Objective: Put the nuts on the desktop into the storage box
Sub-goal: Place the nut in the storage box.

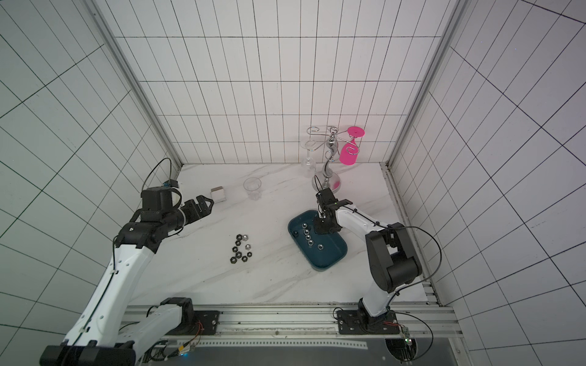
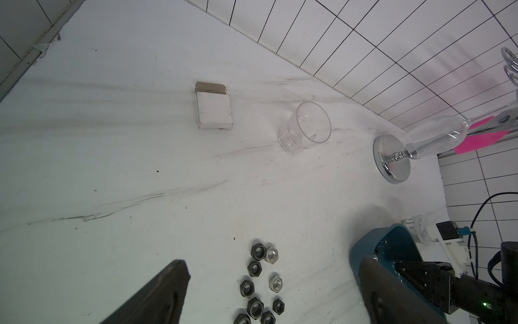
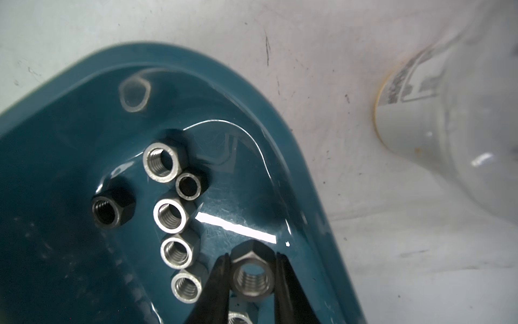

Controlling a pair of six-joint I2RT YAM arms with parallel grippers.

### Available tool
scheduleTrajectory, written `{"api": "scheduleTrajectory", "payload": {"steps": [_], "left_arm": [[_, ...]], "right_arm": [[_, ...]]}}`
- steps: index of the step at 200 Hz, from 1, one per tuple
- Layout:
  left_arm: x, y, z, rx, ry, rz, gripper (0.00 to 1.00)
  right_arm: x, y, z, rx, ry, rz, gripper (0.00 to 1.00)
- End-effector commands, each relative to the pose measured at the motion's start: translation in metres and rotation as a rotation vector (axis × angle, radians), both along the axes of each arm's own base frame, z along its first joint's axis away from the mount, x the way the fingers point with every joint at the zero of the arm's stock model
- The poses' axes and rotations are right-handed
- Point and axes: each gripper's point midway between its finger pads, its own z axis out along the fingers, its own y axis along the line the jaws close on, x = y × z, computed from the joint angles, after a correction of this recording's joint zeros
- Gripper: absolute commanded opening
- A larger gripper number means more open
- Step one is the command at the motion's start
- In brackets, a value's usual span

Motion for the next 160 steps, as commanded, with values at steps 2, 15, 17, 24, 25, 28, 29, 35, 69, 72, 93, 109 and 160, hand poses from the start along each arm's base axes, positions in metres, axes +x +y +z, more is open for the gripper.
{"api": "scheduleTrajectory", "payload": {"steps": [2,15,17,24,25,28,29,35,69,72,93,109,160], "left_arm": [[-0.003,0.0,0.005,-0.007,-0.026,0.003,0.98],[-0.003,0.0,0.005,-0.007,-0.028,0.004,0.98],[-0.004,0.0,0.006,-0.007,-0.029,0.004,0.98],[-0.004,0.0,0.006,-0.008,-0.029,0.004,0.98],[-0.004,0.0,0.005,-0.007,-0.028,0.005,0.98],[-0.004,0.0,0.006,-0.006,-0.03,0.004,0.98],[-0.004,0.0,0.006,-0.006,-0.03,0.004,0.98],[-0.005,0.001,0.006,-0.002,-0.029,0.006,0.98],[-0.007,0.002,0.009,0.011,-0.033,0.007,0.98],[-0.007,0.002,0.009,0.011,-0.033,0.007,0.98],[-0.006,0.002,0.009,0.004,-0.035,0.009,0.98],[-0.005,0.001,0.009,-0.006,-0.035,0.008,0.98],[-0.003,0.0,0.007,-0.015,-0.036,0.011,0.98]], "right_arm": [[-0.01,0.005,-0.012,-0.019,0.035,0.035,0.22],[-0.011,0.009,-0.013,-0.022,0.037,0.043,0.23],[-0.011,0.009,-0.013,-0.023,0.038,0.043,0.23],[-0.01,0.011,-0.012,-0.028,0.034,0.047,0.23],[-0.01,0.011,-0.012,-0.028,0.034,0.047,0.23],[-0.01,0.012,-0.012,-0.031,0.033,0.05,0.24],[-0.01,0.012,-0.012,-0.031,0.032,0.05,0.24],[-0.01,0.013,-0.011,-0.037,0.031,0.054,0.25],[-0.008,0.017,0.001,-0.042,0.009,0.068,0.36],[-0.008,0.018,0.003,-0.039,0.004,0.072,0.37],[-0.009,0.028,0.024,-0.017,-0.053,0.111,0.4],[-0.009,0.037,0.045,-0.006,-0.097,0.138,0.42],[-0.049,0.123,0.091,0.121,-0.184,0.396,0.47]]}}
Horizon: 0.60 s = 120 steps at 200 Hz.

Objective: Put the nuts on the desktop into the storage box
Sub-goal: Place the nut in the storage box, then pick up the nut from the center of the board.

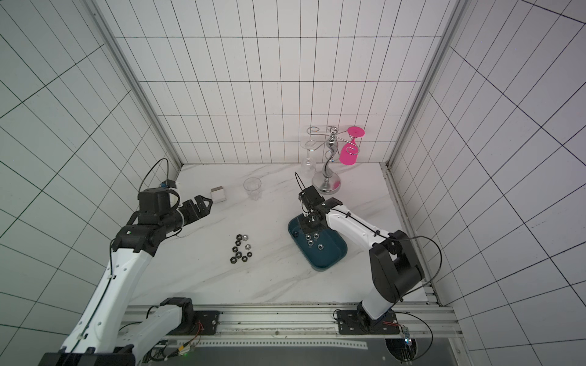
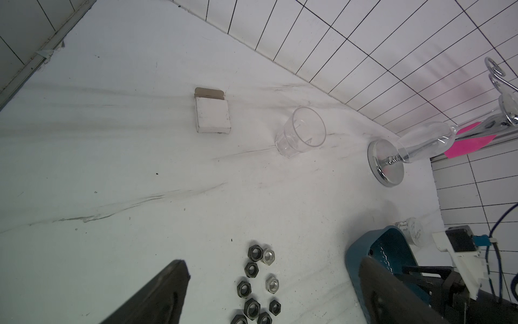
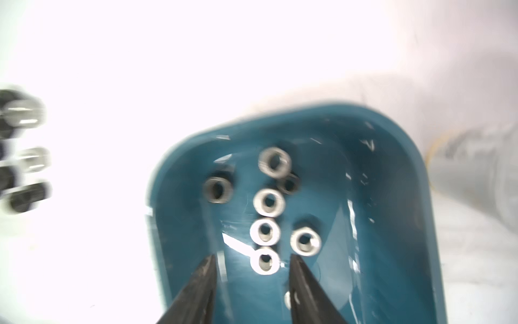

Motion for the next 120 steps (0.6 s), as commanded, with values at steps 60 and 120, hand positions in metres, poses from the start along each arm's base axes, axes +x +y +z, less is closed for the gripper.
{"api": "scheduleTrajectory", "payload": {"steps": [60,120], "left_arm": [[0.009,-0.003,-0.005,-0.036,-0.006,0.002,0.98],[0.005,0.001,-0.007,0.0,-0.003,0.003,0.98]], "right_arm": [[-0.085,0.113,-0.027,-0.023,-0.011,0.387,0.5],[-0.106,0.146,-0.074,-0.112,0.029,0.464,0.49]]}}
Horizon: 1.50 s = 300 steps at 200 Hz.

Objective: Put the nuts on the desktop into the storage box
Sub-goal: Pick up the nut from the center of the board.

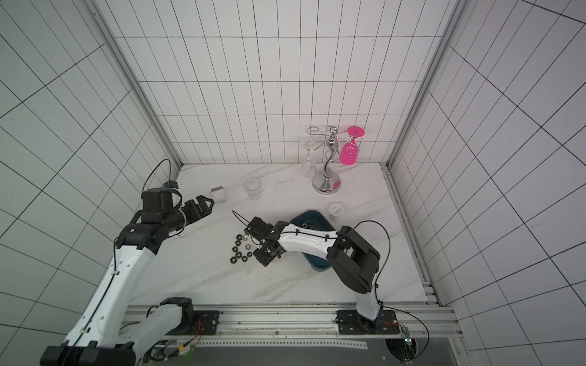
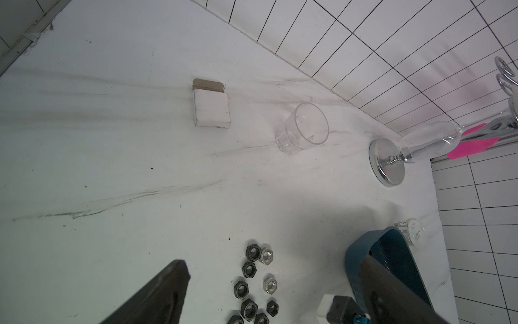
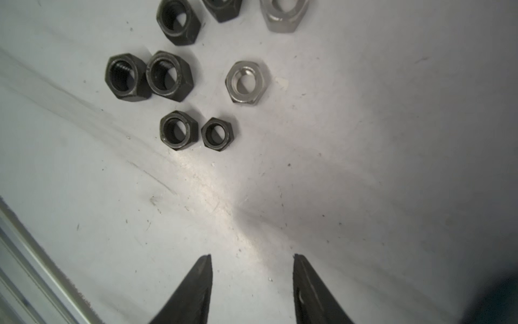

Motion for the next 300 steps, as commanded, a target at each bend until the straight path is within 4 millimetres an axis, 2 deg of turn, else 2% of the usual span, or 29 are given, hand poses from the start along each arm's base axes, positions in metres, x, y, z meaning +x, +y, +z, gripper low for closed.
{"api": "scheduleTrajectory", "payload": {"steps": [1,58,135,193,211,228,257,279,300], "left_arm": [[0.0,0.002,0.004,0.02,-0.028,-0.001,0.98],[-0.003,0.006,0.006,0.052,-0.028,0.0,0.98],[-0.008,0.012,0.01,0.094,-0.024,0.003,0.98],[-0.011,0.013,0.008,0.098,-0.019,0.006,0.98],[-0.012,0.014,0.007,0.099,-0.017,0.008,0.98],[-0.012,0.014,0.008,0.1,-0.02,0.009,0.98],[-0.01,0.012,0.008,0.091,-0.021,0.004,0.99],[-0.009,0.011,0.009,0.083,-0.021,0.003,0.98],[-0.009,0.01,0.008,0.07,-0.019,0.002,0.99]], "right_arm": [[0.005,0.016,0.004,0.012,-0.035,0.014,0.49],[0.005,0.034,-0.016,-0.037,-0.03,0.039,0.48],[0.005,0.054,-0.025,-0.041,-0.026,0.064,0.44],[0.006,0.062,-0.027,-0.05,-0.048,0.073,0.36],[0.006,0.061,-0.028,-0.054,-0.049,0.066,0.27],[0.008,0.06,-0.022,-0.039,-0.065,0.055,0.19],[0.017,0.056,0.001,0.024,-0.076,-0.005,0.16],[0.031,0.046,0.032,0.114,-0.085,-0.082,0.16],[0.051,0.02,0.062,0.186,-0.109,-0.179,0.17]]}}
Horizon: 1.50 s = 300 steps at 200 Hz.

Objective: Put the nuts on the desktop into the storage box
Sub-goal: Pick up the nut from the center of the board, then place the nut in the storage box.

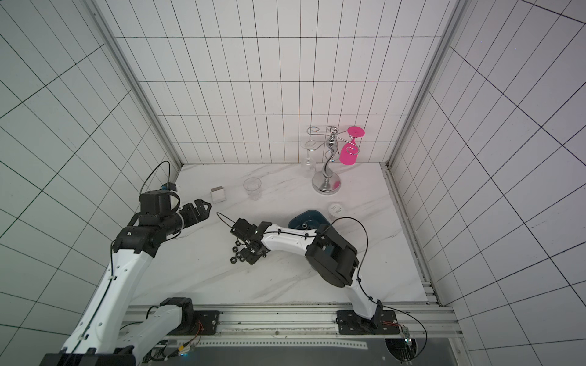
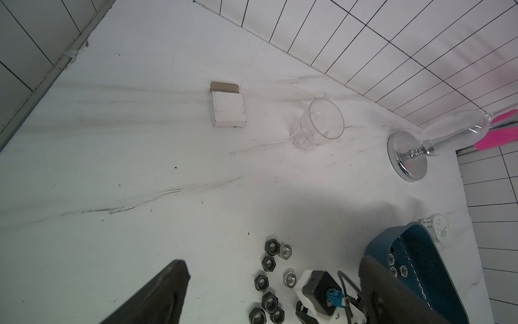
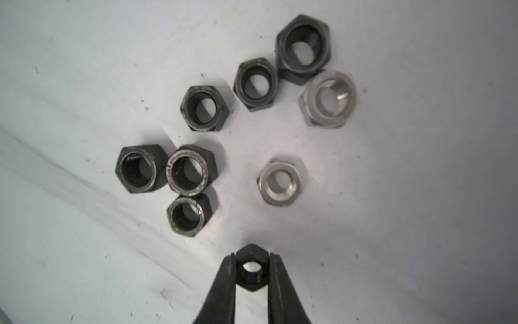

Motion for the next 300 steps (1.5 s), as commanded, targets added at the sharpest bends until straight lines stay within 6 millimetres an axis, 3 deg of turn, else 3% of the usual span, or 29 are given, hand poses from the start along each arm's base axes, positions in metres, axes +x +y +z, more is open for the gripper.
{"api": "scheduleTrajectory", "payload": {"steps": [1,23,43,73,105,163,230,268,300], "left_arm": [[0.002,-0.001,0.01,-0.012,-0.029,-0.002,0.98],[0.005,-0.007,0.007,-0.038,-0.031,-0.025,0.98],[0.009,-0.011,0.006,-0.058,-0.023,-0.037,0.98],[0.014,-0.015,0.005,-0.077,-0.028,-0.041,0.98],[0.019,-0.02,0.002,-0.084,-0.026,-0.046,0.98],[0.024,-0.025,0.007,-0.069,-0.031,-0.051,0.98],[0.025,-0.025,0.005,-0.072,-0.028,-0.042,0.98],[0.025,-0.024,0.008,-0.07,-0.033,-0.041,0.98],[0.026,-0.024,0.01,-0.067,-0.034,-0.042,0.98]], "right_arm": [[0.031,-0.019,0.056,0.143,-0.052,-0.136,0.17],[0.056,-0.063,0.077,0.16,-0.089,-0.248,0.18],[0.076,-0.114,0.077,0.124,-0.094,-0.367,0.19],[0.095,-0.187,0.056,0.036,-0.061,-0.531,0.2],[0.101,-0.228,0.032,-0.02,0.019,-0.624,0.21],[0.091,-0.249,-0.007,-0.107,0.118,-0.677,0.21],[0.075,-0.252,-0.022,-0.104,0.165,-0.686,0.23],[0.078,-0.251,-0.015,-0.095,0.152,-0.681,0.34],[0.085,-0.242,0.013,-0.046,0.105,-0.667,0.38]]}}
